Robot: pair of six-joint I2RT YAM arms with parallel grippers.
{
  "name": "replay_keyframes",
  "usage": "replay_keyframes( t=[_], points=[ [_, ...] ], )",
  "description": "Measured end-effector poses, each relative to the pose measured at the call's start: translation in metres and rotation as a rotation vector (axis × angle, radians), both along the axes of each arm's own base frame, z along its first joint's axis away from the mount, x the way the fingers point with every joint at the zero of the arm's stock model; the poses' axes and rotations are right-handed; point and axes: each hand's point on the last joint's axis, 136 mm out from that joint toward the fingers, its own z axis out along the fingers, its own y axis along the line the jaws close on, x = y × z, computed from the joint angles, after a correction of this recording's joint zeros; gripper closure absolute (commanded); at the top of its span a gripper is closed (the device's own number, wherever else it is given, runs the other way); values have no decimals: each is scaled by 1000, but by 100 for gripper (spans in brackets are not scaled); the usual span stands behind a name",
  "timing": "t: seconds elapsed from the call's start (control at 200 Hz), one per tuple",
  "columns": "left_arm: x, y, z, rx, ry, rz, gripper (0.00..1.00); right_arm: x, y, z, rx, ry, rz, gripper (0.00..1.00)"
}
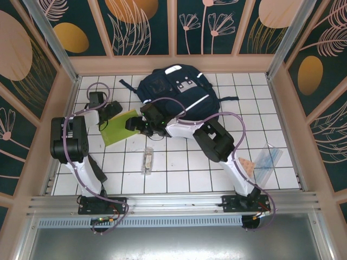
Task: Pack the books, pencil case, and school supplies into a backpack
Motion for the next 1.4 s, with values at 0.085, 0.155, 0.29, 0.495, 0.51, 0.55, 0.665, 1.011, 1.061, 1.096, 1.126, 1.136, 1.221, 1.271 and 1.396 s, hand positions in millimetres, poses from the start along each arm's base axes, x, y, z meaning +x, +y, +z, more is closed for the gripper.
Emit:
replay_keyframes(
  t=[0.085,0.155,0.29,0.495,0.51,0.55,0.665,1.011,1.061,1.096,1.126,1.136,1.221,1.271,1.396],
  points=[
    [-8,-4,1,-27,-13,-4,15,9,5,1,12,-5,-13,18],
    [-21,-8,2,-64,-20,0,16,19,8,2,25,-13,-29,18],
    [-50,-22,4,-138,-5,-12,16,41,11,4,46,-26,-65,18],
    [-66,-28,19,-242,-35,61,16,63,15,5,47,-15,-70,17],
    [-67,-29,20,-251,-40,65,15,65,15,5,47,-16,-72,17],
    [-68,-32,23,-274,-52,80,16,70,14,5,47,-21,-72,17],
    [-76,-62,30,-359,-53,21,14,87,6,6,41,-42,-97,17],
    [-64,-59,70,-239,-101,-29,10,78,-27,14,-19,-63,-77,17],
    [-56,-47,76,-214,-123,-3,10,70,-35,19,-27,-54,-76,17],
    [-51,-37,78,-189,-133,19,10,65,-41,23,-28,-52,-75,17],
    [-48,-30,78,-169,-136,38,10,59,-46,28,-29,-48,-73,18],
    [-47,-28,77,-166,-136,41,10,58,-47,29,-28,-48,-73,18],
    [-39,-10,67,-117,-120,83,10,44,-58,46,-12,-50,-61,18],
    [-36,-2,58,-90,-99,101,10,38,-62,56,-1,-57,-55,18],
    [-37,5,33,-55,-39,112,10,26,-66,75,19,-82,-29,18]
  ],
)
